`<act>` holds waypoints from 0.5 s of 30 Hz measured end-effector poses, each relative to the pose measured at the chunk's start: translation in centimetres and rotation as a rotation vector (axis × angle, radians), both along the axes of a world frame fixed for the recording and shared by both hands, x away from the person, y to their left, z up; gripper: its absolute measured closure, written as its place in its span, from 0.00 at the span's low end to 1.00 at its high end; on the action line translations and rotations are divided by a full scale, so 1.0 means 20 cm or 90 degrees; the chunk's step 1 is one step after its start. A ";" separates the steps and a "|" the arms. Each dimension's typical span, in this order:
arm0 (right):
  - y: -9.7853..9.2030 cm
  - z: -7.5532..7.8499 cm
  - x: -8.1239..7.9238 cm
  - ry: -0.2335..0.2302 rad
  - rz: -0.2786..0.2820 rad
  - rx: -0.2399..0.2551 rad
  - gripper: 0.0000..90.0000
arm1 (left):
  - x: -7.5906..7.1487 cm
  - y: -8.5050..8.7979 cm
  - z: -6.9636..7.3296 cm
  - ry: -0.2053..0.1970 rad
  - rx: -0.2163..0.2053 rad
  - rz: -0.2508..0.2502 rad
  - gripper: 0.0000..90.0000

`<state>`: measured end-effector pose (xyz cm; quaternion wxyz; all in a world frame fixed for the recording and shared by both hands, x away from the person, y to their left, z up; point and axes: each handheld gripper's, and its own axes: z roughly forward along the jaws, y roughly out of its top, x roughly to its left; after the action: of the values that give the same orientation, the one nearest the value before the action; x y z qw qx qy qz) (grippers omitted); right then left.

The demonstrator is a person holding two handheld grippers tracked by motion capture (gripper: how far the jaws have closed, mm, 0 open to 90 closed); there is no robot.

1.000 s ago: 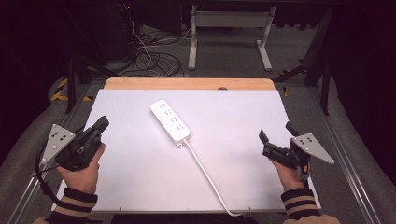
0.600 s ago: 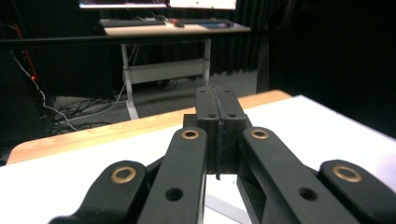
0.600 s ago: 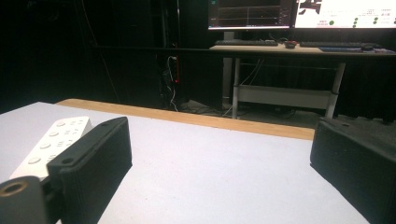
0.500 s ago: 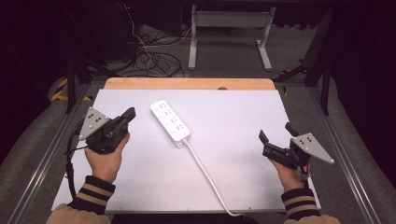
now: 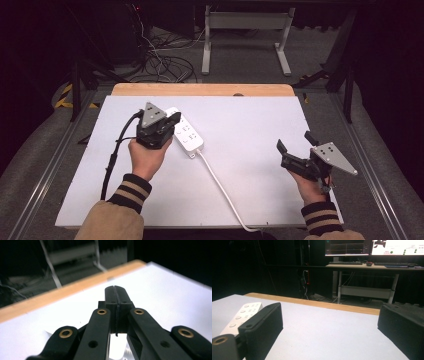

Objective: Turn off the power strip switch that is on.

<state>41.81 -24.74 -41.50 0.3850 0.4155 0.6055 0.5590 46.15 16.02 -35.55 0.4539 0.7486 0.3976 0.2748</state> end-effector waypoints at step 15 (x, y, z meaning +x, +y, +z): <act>0.01 0.00 0.00 0.008 0.013 -0.002 0.08 | 0.26 -0.10 -0.38 0.223 0.112 0.041 1.00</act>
<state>41.86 -24.52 -41.51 0.3759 0.4123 0.6130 0.5593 51.39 14.04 -43.24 0.3017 0.8086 0.4684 0.1887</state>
